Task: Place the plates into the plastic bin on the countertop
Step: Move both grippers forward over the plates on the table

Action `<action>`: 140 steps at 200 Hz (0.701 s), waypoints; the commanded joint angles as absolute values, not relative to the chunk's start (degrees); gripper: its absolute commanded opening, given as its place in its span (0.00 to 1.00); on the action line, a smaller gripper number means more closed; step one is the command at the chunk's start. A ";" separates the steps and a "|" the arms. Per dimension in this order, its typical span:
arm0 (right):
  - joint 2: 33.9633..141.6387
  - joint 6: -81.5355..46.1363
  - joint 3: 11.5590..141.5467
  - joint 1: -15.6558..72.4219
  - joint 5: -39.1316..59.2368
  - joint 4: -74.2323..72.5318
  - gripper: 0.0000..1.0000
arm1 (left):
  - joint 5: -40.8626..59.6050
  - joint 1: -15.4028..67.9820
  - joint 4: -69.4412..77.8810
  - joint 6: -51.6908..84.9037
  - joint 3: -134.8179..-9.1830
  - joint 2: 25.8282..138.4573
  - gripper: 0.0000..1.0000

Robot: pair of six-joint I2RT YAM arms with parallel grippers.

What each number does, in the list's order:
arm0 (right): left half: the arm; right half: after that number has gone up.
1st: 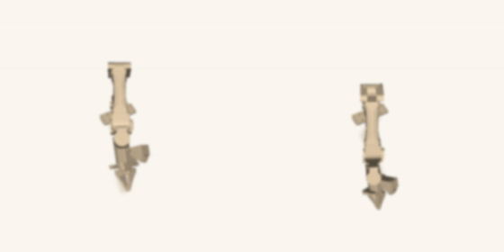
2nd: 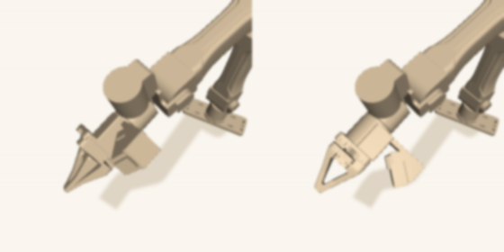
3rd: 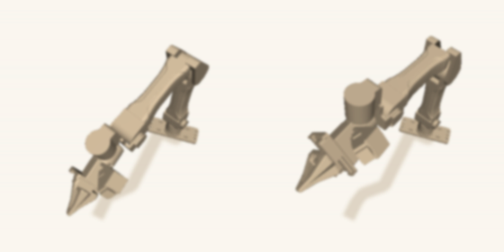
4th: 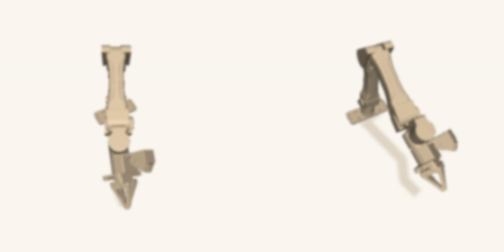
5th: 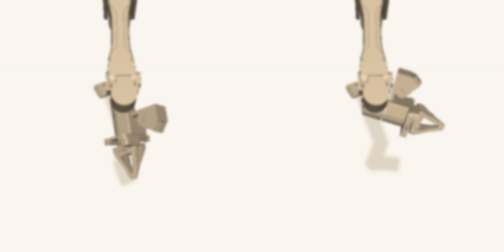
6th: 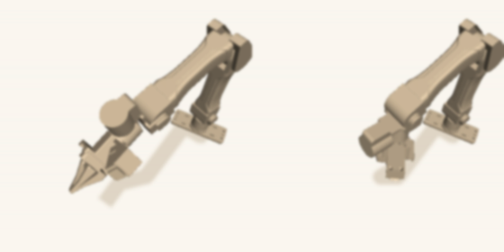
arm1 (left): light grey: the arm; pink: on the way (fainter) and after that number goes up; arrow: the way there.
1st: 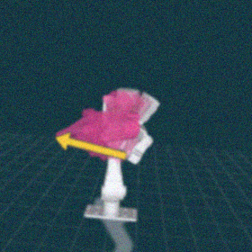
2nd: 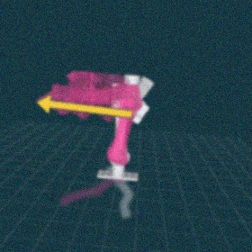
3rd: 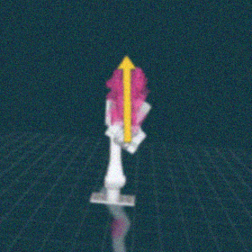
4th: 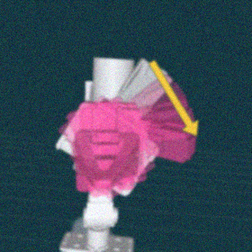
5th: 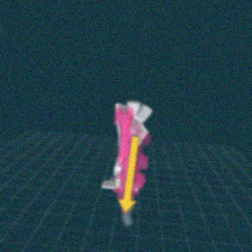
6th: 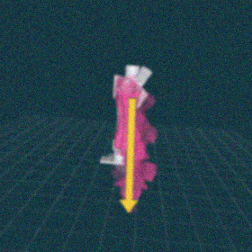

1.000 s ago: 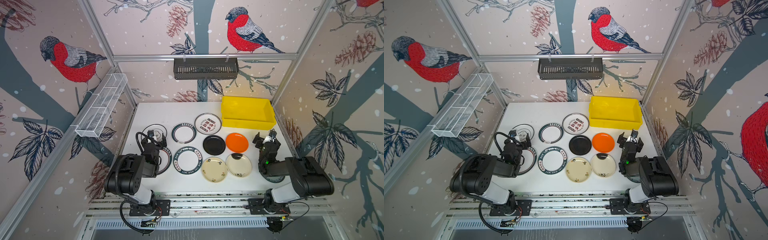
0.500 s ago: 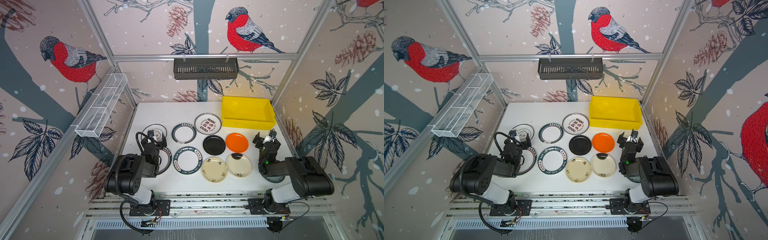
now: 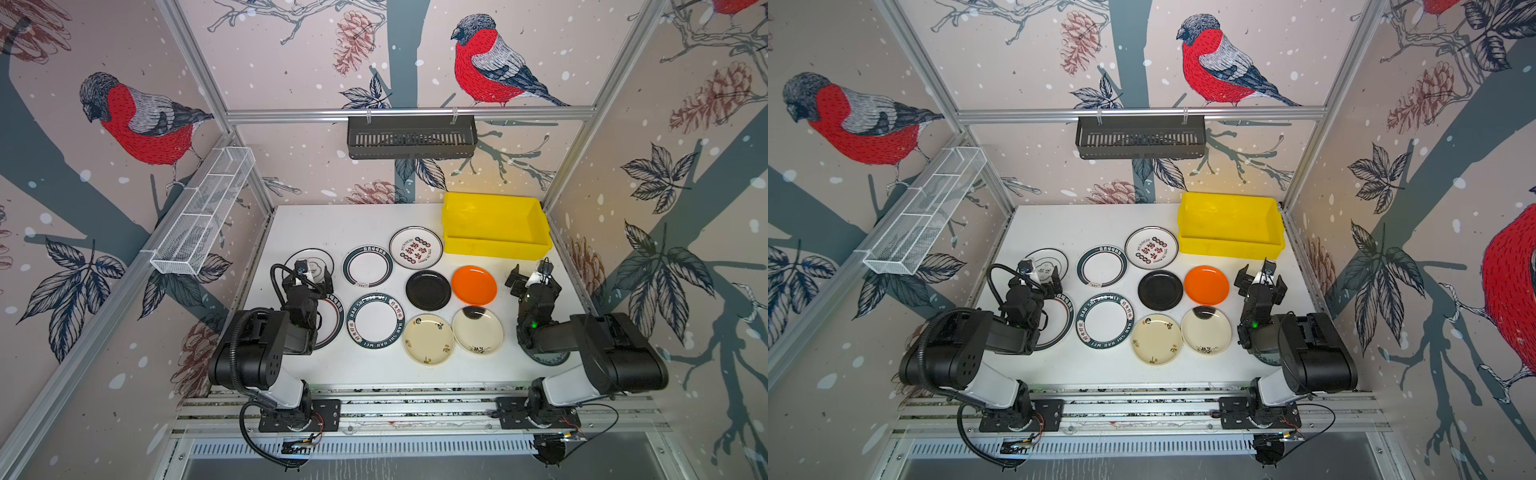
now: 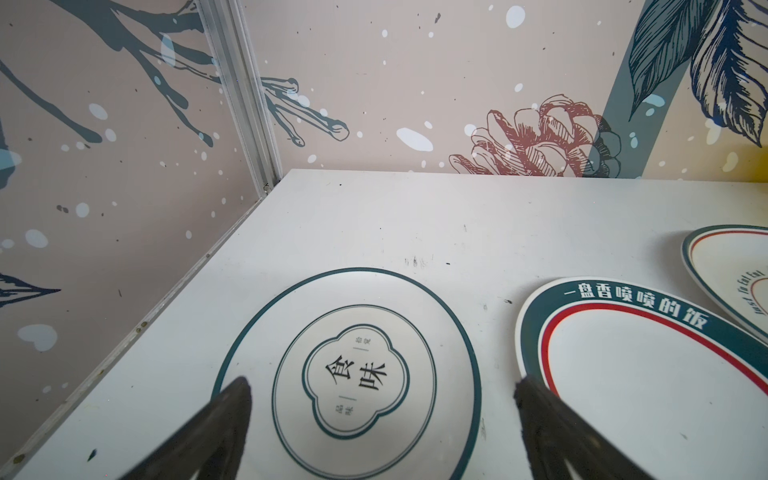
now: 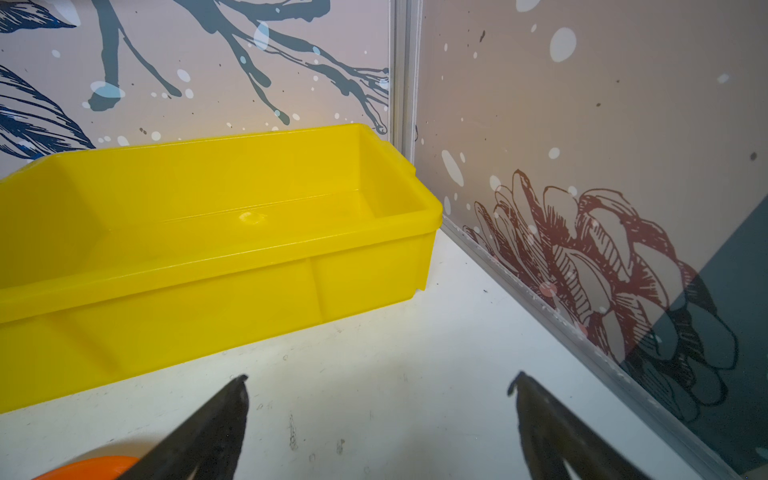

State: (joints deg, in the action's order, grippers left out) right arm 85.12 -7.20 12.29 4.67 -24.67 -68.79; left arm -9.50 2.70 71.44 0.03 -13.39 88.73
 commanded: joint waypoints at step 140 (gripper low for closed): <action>41.75 -29.50 29.33 14.46 -9.71 9.08 1.00 | -43.94 34.27 22.40 6.18 -32.96 68.23 0.98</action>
